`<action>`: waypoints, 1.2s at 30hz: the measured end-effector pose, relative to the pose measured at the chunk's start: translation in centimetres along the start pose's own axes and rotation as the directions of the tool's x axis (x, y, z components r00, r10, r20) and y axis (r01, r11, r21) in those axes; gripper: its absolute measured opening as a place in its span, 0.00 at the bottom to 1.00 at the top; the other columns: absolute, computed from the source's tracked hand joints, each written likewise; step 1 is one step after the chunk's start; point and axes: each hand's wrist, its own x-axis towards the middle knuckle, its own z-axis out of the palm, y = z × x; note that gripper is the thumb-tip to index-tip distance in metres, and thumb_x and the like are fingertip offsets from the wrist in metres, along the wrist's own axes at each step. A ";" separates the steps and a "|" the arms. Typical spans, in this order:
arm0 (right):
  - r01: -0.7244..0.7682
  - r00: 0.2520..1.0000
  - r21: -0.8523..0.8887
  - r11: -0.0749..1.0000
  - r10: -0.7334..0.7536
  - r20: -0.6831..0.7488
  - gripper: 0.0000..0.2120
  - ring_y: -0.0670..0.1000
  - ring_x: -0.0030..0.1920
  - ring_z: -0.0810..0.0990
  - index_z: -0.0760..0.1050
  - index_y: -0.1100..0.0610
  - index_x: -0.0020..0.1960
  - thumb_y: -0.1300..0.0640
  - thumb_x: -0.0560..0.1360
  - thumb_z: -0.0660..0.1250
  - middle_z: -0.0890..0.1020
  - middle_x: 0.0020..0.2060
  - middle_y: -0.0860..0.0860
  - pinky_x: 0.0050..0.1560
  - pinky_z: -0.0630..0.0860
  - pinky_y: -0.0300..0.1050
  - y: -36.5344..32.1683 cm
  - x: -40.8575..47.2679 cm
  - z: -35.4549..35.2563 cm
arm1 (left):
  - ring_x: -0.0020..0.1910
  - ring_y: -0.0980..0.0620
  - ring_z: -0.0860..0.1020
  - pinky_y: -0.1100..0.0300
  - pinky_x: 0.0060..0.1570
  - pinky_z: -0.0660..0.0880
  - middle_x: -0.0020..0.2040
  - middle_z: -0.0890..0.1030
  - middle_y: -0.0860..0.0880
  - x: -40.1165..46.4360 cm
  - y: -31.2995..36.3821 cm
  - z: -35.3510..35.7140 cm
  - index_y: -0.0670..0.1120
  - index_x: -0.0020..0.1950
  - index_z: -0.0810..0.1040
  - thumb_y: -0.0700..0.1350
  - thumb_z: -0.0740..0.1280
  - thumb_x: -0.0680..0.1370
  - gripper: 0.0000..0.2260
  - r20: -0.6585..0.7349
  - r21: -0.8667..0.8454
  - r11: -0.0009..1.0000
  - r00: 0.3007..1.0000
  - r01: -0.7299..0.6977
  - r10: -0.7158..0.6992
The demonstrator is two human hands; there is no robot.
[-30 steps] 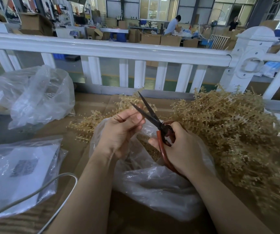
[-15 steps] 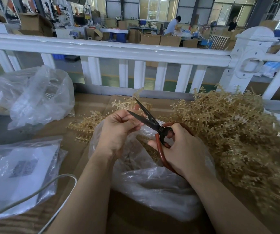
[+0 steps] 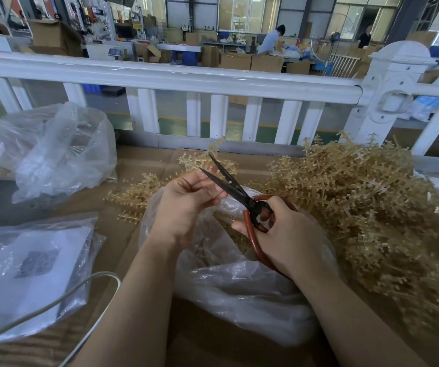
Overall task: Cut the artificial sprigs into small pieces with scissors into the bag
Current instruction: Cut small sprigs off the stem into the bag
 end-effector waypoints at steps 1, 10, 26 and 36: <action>0.004 1.000 0.009 1.000 -0.004 -0.002 0.28 0.39 0.36 0.74 0.67 0.41 0.47 0.19 0.63 0.54 0.77 0.37 0.37 0.33 0.66 0.33 0.0 0.0 0.0 | 0.37 0.53 0.82 0.63 0.43 0.79 0.37 0.83 0.45 0.0 0.0 0.0 0.36 0.46 0.80 0.30 0.68 0.74 0.04 -0.004 0.004 1.000 1.000 0.008 -0.008; 0.013 1.000 -0.008 1.000 -0.013 -0.021 0.30 0.42 0.37 0.75 0.69 0.42 0.47 0.19 0.62 0.53 0.73 0.34 0.35 0.33 0.67 0.33 0.0 0.1 0.0 | 0.37 0.53 0.82 0.62 0.44 0.79 0.36 0.83 0.45 -0.1 0.2 0.1 0.36 0.46 0.79 0.29 0.67 0.74 0.05 -0.023 -0.001 1.000 0.999 0.024 -0.024; 0.028 0.996 -0.062 0.998 -0.033 -0.083 0.35 0.39 0.36 0.76 0.67 0.43 0.47 0.15 0.62 0.49 0.77 0.40 0.38 0.32 0.71 0.36 1.2 0.2 0.6 | 0.37 0.51 0.81 0.60 0.43 0.79 0.37 0.84 0.44 -0.3 0.3 0.2 0.40 0.40 0.82 0.28 0.70 0.71 0.08 0.013 0.030 1.000 1.000 -0.005 0.005; 0.051 0.988 -0.111 0.993 -0.067 -0.141 0.35 0.38 0.31 0.74 0.66 0.44 0.47 0.14 0.65 0.46 0.75 0.35 0.37 0.28 0.73 0.35 1.3 0.2 0.7 | 0.37 0.49 0.81 0.60 0.40 0.78 0.38 0.84 0.43 -0.4 0.0 0.4 0.40 0.43 0.82 0.26 0.68 0.72 0.10 0.024 0.116 0.992 0.998 -0.053 0.050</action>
